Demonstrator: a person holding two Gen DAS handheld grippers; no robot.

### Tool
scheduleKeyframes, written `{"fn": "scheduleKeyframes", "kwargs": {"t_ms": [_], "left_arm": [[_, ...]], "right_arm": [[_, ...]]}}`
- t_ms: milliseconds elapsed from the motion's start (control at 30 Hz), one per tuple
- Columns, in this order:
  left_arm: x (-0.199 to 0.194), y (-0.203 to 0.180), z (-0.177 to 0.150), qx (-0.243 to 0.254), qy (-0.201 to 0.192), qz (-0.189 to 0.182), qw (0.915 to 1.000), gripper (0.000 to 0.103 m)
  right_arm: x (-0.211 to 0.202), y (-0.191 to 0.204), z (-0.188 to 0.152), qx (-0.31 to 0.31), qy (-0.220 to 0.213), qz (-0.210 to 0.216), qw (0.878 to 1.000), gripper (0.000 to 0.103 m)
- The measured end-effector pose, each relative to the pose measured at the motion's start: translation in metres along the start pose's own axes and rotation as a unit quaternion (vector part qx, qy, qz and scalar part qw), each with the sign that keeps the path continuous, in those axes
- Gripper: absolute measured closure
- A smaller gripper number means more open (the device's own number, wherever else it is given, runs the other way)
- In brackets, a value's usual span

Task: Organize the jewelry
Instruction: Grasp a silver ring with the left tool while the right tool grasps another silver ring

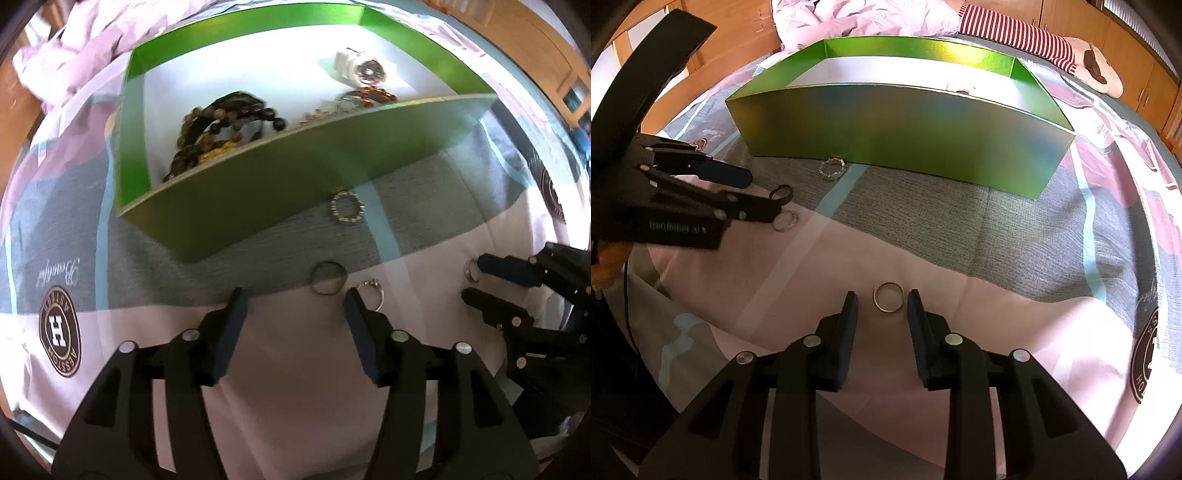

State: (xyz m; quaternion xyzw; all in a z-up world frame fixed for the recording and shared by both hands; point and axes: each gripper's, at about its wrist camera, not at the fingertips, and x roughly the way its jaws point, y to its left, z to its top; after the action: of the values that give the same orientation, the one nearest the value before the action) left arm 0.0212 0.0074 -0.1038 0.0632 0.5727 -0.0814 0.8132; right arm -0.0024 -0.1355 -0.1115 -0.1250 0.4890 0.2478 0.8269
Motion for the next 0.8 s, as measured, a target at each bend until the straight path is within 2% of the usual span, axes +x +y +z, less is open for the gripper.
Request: {"fn": "scheduleKeyframes", "kwargs": {"t_ms": [133,200,233,300,333,600,800], "left_arm": [[0.003,-0.013,0.005,0.008,-0.009,0.0,0.9999,0.05],[0.004,-0.014,0.006,0.009,-0.017,0.0,0.9998,0.065],[0.004,-0.015,0.007,0.012,-0.02,0.001,0.9997,0.068],[0.003,-0.015,0.009,0.009,-0.021,-0.002,0.9997,0.08],[0.003,-0.015,0.009,0.006,-0.021,-0.007,0.9997,0.083],[-0.007,-0.007,0.005,-0.007,-0.024,-0.007,0.9997,0.083],[-0.023,0.001,0.006,-0.018,-0.041,-0.015,0.9989,0.083]], "right_arm": [[0.0,0.003,0.001,0.001,0.0,-0.005,1.0,0.074],[-0.001,0.005,0.002,0.007,-0.001,-0.008,1.0,0.074],[-0.001,0.006,0.003,0.009,-0.002,-0.008,1.0,0.074],[-0.002,0.009,0.002,0.004,-0.003,-0.01,1.0,0.085],[-0.002,0.011,0.003,-0.002,-0.003,-0.014,1.0,0.085],[-0.01,0.012,0.004,-0.003,-0.011,-0.023,1.0,0.087],[-0.019,0.009,0.005,0.001,-0.017,-0.029,0.999,0.087]]}}
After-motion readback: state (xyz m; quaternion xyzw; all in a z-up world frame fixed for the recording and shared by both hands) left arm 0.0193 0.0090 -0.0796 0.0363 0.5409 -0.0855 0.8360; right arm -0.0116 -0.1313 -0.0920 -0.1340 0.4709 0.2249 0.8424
